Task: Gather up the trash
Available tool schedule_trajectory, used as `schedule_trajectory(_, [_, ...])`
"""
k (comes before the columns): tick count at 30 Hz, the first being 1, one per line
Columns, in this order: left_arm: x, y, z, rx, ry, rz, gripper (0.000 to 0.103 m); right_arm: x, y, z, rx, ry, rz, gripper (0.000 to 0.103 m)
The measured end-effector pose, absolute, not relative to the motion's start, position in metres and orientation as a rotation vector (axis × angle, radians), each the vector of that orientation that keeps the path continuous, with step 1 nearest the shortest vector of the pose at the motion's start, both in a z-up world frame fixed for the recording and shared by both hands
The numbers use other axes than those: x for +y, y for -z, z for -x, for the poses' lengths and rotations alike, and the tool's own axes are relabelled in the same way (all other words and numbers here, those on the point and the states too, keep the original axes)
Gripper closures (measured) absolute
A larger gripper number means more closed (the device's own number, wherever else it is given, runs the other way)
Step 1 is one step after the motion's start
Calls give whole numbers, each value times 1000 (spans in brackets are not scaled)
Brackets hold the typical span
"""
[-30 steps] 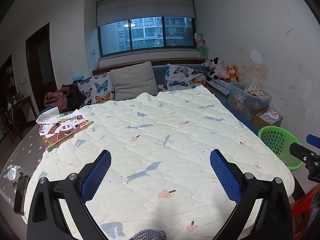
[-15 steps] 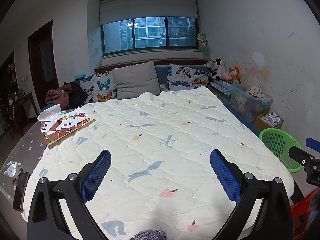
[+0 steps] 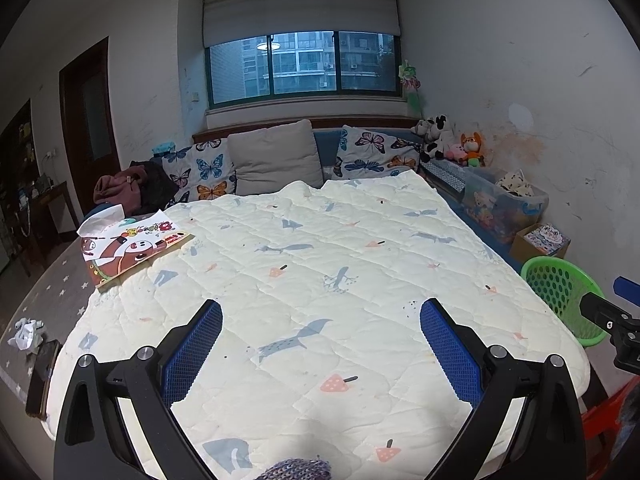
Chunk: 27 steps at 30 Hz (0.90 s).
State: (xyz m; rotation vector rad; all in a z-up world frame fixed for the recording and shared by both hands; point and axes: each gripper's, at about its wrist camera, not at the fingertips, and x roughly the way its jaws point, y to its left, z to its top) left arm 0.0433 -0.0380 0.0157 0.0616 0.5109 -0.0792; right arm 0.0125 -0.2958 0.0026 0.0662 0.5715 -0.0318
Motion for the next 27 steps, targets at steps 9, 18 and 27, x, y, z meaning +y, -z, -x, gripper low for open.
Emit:
schedule_trajectory(9, [-37, -12, -43, 519, 80, -55, 7, -293, 1, -12, 576, 27, -64, 4])
schedule_trajectory(18, [-37, -11, -43, 520, 79, -54, 7, -292, 2, -12, 576, 27, -64, 4])
schedule_trajectory(27, [-37, -10, -43, 523, 78, -51, 7, -291, 3, -13, 577, 29, -62, 4])
